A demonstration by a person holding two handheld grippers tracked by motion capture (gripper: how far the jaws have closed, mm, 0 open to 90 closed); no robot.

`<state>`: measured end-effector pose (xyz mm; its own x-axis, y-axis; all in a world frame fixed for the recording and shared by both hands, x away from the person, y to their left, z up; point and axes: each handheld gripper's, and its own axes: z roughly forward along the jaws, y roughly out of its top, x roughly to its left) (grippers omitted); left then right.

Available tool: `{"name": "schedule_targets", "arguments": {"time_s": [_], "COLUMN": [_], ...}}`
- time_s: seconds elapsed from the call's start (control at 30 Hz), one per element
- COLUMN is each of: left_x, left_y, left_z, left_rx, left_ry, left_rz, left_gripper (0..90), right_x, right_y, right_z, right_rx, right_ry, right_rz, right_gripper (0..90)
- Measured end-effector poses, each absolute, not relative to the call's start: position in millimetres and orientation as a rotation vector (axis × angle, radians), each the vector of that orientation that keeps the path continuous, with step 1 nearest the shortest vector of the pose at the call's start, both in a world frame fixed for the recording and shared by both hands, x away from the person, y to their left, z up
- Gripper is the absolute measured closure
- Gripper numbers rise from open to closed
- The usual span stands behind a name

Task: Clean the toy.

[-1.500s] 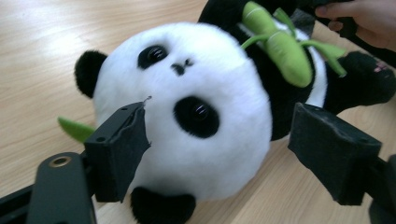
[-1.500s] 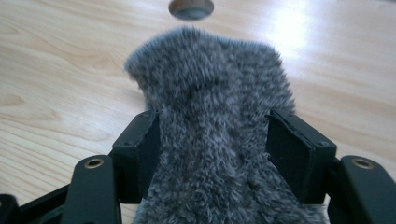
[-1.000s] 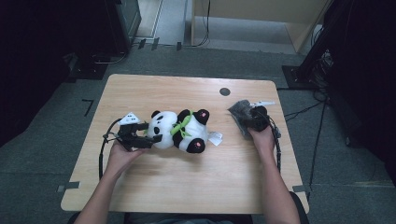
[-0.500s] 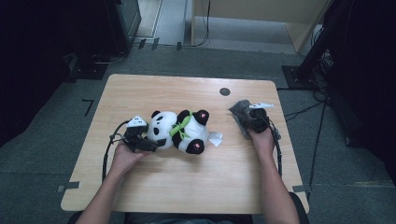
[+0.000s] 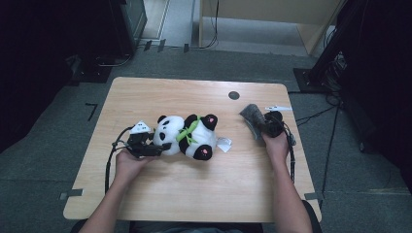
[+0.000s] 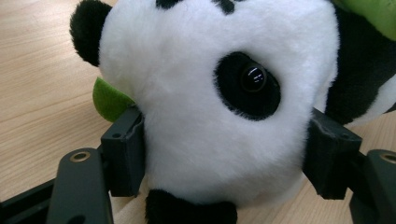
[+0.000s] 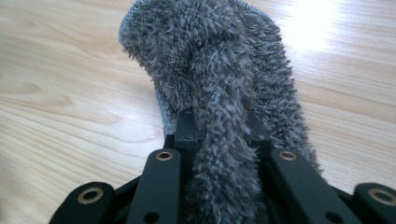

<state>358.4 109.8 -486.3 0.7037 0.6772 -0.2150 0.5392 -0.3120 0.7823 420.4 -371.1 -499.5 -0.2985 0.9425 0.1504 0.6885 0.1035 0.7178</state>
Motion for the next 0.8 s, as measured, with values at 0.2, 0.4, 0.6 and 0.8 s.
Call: {"name": "schedule_targets", "arguments": {"time_s": [0.2,0.4,0.6,0.8], "left_x": [355,348,345,341], "left_y": [108,106,104,103], "left_z": [-485,-483,-483,-484], "left_rx": [1.987,1.984,1.979,1.964], "left_ry": [0.96,0.986,1.001,1.009], "left_rz": [0.186,0.178,0.191,0.199], "left_gripper": [28.1,28.7,28.8,28.3], "right_x": [417,413,409,402], "right_y": [-371,-364,-353,-341], "right_z": [-491,-483,-479,-465], "right_rx": [1.64,1.633,1.584,1.531], "right_ry": [2.022,2.047,2.107,2.16], "right_rz": [1.087,1.106,1.083,1.076], "right_gripper": [75.0,75.2,75.3,75.6]}}
